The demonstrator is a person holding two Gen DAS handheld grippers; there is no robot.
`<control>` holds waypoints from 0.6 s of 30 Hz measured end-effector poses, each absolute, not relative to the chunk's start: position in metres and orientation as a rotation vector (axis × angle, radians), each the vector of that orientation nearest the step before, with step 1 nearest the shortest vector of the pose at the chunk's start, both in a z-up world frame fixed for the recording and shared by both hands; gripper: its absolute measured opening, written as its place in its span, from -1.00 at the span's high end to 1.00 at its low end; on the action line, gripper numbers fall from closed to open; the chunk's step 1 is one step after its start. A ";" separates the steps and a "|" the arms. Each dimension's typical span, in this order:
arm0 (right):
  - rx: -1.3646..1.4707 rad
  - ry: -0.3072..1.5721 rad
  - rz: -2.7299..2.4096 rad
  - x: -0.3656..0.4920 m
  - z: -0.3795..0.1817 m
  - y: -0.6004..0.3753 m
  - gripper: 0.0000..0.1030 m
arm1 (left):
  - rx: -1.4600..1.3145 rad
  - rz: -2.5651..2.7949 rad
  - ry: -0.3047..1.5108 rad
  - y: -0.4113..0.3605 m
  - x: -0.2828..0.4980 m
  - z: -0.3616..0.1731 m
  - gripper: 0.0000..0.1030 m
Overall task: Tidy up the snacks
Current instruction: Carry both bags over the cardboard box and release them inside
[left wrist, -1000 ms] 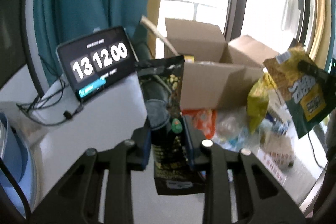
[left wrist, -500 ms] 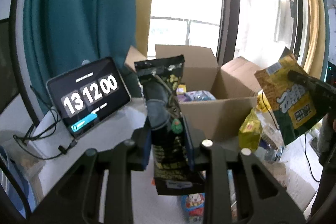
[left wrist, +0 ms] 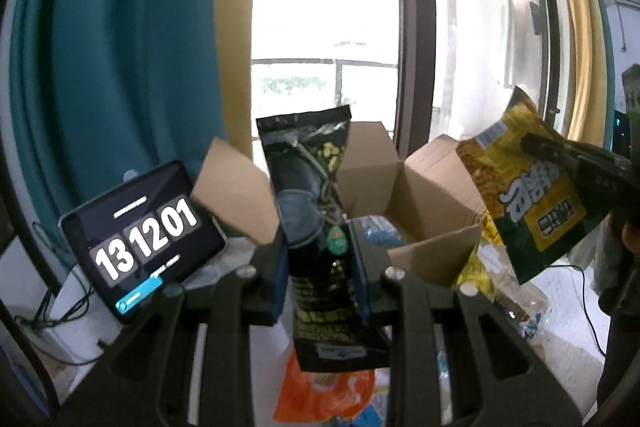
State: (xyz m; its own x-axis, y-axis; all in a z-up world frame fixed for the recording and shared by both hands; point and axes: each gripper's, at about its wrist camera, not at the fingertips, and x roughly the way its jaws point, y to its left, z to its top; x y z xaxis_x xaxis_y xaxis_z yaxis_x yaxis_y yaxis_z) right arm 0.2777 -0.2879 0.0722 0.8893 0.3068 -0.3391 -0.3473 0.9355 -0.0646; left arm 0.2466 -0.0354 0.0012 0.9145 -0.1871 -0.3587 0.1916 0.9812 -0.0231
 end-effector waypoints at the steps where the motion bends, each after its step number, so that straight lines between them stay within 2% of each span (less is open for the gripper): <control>1: -0.127 0.325 0.341 0.280 0.074 -0.288 0.61 | 0.016 -0.195 0.364 -0.038 0.249 0.002 0.46; 18: -0.119 0.306 0.327 0.356 0.081 -0.289 0.61 | 0.059 -0.212 0.304 -0.054 0.321 0.006 0.46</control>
State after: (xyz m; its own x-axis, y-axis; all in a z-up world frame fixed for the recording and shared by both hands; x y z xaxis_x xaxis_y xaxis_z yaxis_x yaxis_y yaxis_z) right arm 0.3558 -0.2887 0.0814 0.9015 0.2981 -0.3138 -0.3337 0.9404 -0.0656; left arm 0.3212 -0.0539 0.0060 0.9322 -0.1984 -0.3028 0.2160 0.9761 0.0254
